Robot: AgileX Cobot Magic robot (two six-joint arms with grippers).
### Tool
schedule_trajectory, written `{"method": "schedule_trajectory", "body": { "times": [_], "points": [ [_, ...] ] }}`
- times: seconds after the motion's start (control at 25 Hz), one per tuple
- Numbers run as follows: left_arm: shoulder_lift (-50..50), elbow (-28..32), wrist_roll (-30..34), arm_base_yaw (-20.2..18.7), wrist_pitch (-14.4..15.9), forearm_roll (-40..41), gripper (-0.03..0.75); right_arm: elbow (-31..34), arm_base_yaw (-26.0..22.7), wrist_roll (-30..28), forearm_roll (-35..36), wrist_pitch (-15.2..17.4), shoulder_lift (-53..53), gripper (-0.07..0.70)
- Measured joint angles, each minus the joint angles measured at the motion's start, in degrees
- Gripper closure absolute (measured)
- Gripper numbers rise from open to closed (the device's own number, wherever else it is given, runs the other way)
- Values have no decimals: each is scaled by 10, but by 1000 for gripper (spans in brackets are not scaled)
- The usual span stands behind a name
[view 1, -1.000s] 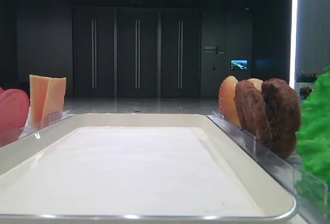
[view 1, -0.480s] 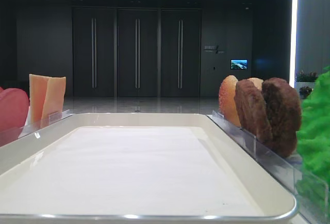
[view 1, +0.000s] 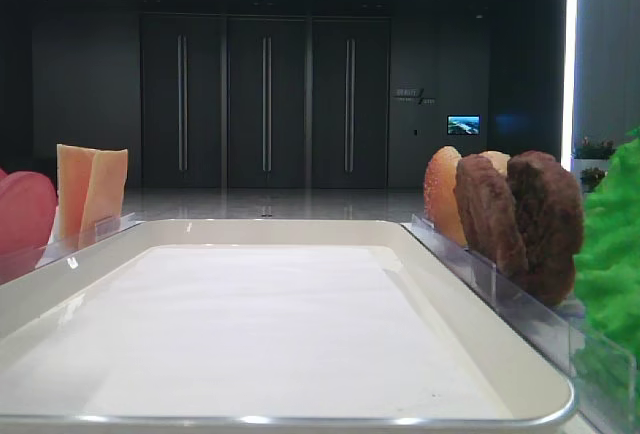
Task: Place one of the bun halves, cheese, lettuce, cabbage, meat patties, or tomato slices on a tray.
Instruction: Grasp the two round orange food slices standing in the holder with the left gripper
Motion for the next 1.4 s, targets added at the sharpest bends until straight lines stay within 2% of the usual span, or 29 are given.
{"method": "schedule_trajectory", "body": {
  "times": [0.08,0.24,0.6,0.84,0.92,1.04,1.2,1.32,1.4],
  "points": [
    [9,0,-38,-28,7,14,334,0,0,0,0,0,0,222],
    [30,0,-61,-38,-3,15,334,0,0,0,0,0,0,222],
    [117,0,-63,-38,-58,14,334,0,0,0,0,0,0,222],
    [176,0,-39,-38,-60,14,338,0,0,0,0,0,0,222],
    [186,0,-34,-38,-60,14,376,0,0,0,0,0,0,222],
    [190,0,-18,-38,-56,16,571,0,0,0,0,0,0,222],
    [180,-9,-12,-38,-50,17,577,0,0,0,0,0,0,222],
    [162,-52,-9,-38,-30,17,577,0,0,0,0,0,0,222],
    [155,-98,-4,-38,-31,11,577,0,0,0,0,0,0,222]
  ]
}}
